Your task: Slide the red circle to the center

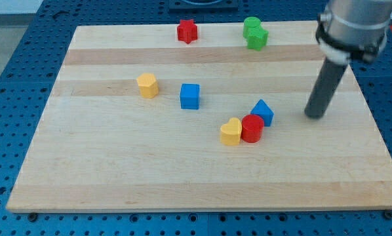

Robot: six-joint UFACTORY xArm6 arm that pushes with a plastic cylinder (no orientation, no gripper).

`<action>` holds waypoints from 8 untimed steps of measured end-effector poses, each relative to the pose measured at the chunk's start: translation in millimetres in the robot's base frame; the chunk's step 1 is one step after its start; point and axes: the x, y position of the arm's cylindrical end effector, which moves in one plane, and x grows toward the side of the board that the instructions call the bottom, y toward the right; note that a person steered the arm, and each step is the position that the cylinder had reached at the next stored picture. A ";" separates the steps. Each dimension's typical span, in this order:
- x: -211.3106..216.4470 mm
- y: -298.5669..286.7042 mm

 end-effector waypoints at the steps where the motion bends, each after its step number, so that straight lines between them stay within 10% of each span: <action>1: 37.5 -33.2; 8: -90.6 -176.6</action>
